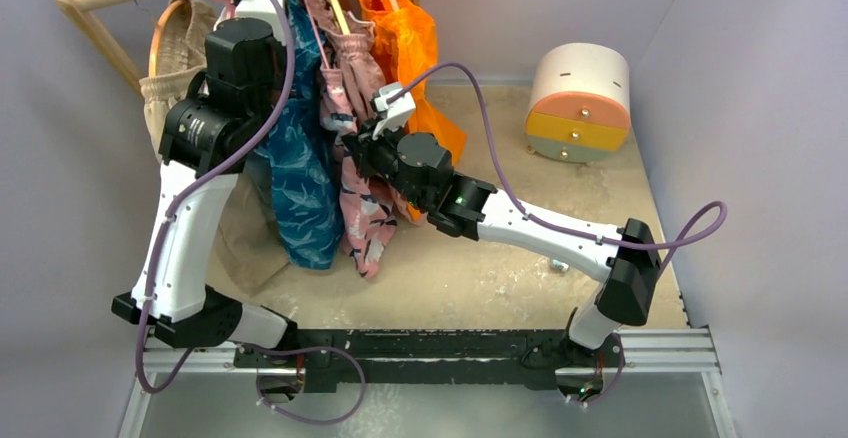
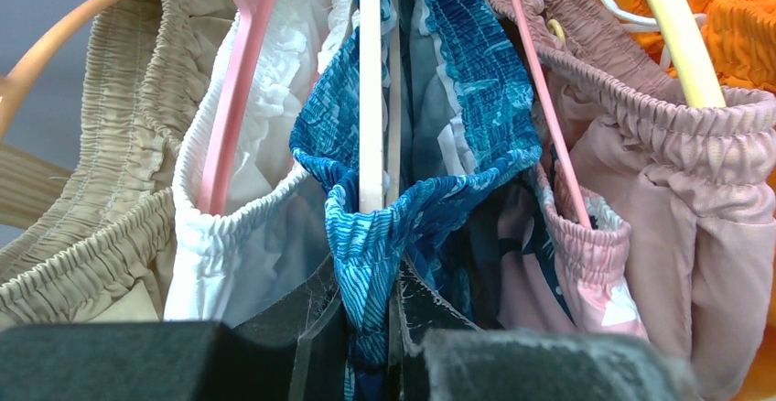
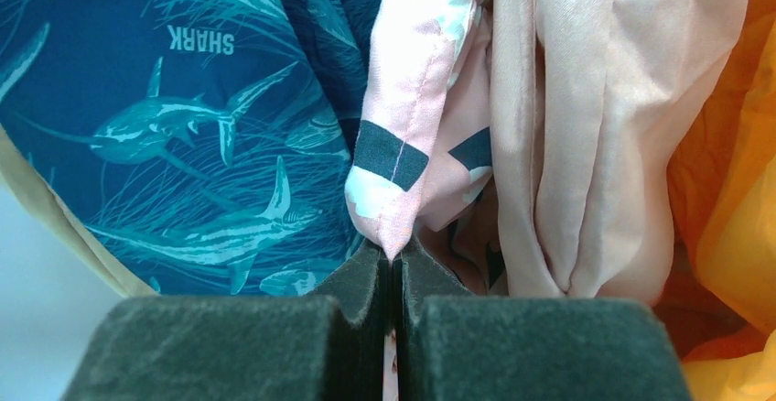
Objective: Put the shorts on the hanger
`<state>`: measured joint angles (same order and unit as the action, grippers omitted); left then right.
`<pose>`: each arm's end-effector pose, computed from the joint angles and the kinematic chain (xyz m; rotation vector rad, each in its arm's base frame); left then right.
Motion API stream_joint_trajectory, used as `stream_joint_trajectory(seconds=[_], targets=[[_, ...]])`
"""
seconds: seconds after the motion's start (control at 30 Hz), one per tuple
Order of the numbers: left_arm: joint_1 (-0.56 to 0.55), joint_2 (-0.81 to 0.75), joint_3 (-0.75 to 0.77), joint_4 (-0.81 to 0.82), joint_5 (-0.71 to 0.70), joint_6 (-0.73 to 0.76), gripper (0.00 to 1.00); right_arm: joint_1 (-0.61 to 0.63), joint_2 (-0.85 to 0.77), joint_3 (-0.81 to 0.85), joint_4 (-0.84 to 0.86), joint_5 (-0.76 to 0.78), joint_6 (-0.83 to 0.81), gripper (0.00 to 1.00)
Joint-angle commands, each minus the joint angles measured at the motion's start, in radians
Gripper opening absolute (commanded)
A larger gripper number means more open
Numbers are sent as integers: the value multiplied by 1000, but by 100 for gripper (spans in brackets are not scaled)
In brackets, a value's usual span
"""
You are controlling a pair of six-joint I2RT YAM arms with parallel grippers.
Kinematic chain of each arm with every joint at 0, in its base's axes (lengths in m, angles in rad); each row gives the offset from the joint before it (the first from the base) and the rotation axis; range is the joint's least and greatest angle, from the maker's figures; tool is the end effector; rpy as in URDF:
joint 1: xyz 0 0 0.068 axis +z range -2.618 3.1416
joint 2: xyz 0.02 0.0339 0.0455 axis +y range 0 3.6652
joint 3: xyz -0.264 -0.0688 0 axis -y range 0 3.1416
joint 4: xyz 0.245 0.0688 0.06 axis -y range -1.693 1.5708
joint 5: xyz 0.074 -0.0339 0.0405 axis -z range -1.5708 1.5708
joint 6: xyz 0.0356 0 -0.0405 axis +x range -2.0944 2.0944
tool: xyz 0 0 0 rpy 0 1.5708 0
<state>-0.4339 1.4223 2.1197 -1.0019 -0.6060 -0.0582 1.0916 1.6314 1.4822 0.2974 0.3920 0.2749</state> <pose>0.2160 -0.0778 0.5470 -0.0688 1.8241 0.2214 0.1932 0.3424 0.4157 -0.2694 1.4644 0.8395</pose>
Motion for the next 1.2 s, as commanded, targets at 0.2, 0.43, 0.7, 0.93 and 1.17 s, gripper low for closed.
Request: stream_joint_trajectory(seconds=[0.2,0.43,0.7,0.93,1.17], targets=[[7,4,-87,262,-128,13,0,-2,-41,22,26,-31,-11,0],[7,-22,-250,341,-106,-43,0,-2,-43,27,0,-24,-10,0],[7,-43,-310,353,-42,-67,0,-2,-36,56,-26,-18,-13,0],[7,-87,-278,336,-17,-75,20,-2,-60,42,-32,13,-7,20],[7,-213,-259,262,96,-110,52,-2,-146,8,-79,33,-7,48]])
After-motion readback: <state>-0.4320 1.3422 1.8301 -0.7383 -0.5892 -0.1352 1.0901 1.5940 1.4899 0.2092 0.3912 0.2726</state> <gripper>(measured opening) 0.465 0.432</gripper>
